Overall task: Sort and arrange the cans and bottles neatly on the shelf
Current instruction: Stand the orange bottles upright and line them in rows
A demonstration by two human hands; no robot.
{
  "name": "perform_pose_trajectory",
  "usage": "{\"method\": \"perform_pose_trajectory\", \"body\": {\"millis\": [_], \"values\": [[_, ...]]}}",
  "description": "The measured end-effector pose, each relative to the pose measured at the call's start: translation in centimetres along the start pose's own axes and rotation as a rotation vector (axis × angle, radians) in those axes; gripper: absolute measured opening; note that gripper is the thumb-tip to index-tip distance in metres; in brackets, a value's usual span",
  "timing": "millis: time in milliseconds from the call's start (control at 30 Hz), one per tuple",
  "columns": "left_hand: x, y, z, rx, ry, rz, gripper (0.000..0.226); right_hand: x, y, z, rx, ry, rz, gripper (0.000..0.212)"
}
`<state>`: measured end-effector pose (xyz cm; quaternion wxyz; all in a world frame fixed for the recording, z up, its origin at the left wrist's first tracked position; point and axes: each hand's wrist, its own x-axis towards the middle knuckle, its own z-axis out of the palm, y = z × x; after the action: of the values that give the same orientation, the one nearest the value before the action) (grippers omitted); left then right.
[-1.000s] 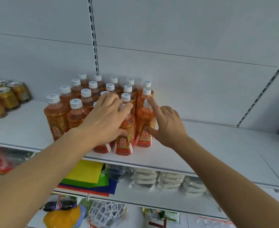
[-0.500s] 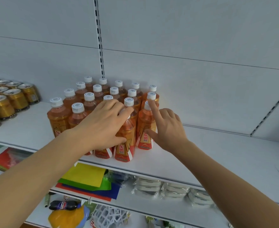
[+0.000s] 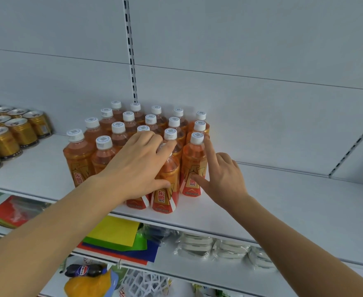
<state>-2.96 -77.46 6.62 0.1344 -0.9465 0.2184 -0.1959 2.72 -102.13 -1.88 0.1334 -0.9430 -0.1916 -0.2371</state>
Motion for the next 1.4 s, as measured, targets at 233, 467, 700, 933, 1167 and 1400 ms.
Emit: {"method": "perform_pose_trajectory", "body": {"millis": [233,467,700,933,1167,1400], "values": [[0.8,0.0,-0.6,-0.077,0.01,-0.034,0.097,-0.5,-0.2,0.1,0.015,-0.073,0.072,0.114],[4.8,-0.2,-2.9,-0.218,-0.061,-0.002,0.089,-2.4,1.3,-0.8,0.049,-0.177,0.12,0.106],[12.7,-1.3,-1.2,-0.243,-0.179,0.069,0.065,-0.9,4.5,-0.4,0.091,-0.49,0.129,0.12],[14.4,-1.4,-0.6,-0.418,-0.413,0.048,0.067,1.8,5.7,1.4,0.197,-0.548,0.047,0.119],[14.9,-1.6,-0.7,-0.461,-0.439,0.044,0.064,2.2,6.5,1.7,0.251,-0.539,0.0,0.124],[16.1,-0.6,-0.2,-0.367,-0.488,0.046,0.077,5.0,7.2,1.3,0.276,-0.624,-0.035,0.143]]}}
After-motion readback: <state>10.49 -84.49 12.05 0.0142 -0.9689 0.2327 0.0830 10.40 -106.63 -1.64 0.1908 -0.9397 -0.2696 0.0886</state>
